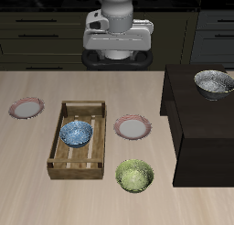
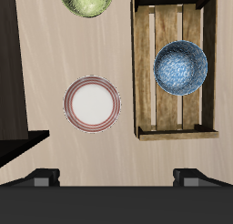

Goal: Place the green bowl onto the plate that is in the table center and place the black bowl onto the plate that is next to the blue bowl

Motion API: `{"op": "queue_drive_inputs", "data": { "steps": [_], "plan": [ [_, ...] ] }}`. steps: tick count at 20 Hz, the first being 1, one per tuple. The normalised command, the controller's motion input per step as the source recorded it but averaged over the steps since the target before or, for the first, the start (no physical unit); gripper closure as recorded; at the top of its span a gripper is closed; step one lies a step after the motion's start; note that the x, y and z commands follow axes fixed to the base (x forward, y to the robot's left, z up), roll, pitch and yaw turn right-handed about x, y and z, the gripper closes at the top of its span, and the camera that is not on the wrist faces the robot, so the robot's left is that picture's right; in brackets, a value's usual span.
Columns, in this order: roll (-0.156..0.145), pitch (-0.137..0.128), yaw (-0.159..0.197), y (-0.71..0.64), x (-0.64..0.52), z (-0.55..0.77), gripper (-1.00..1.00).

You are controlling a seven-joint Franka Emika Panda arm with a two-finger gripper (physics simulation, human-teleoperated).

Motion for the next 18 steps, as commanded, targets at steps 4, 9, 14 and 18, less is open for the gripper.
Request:
{"op": "queue_drive_inputs", "data": {
  "steps": [4,9,14,18],
  "plan": [
    [0.050,-0.015,-0.005,0.20,0.38,0.07,-1.00],
    [0.026,-0.018,-0.001,0.11,0.37,0.07,-1.00],
    [-0.008,-0.004,0.004,0.04,0.45,0.09,-1.00],
    [-0.014,-0.014,-0.011,0.01,0.31,0.07,-1.00]
  ]
}}
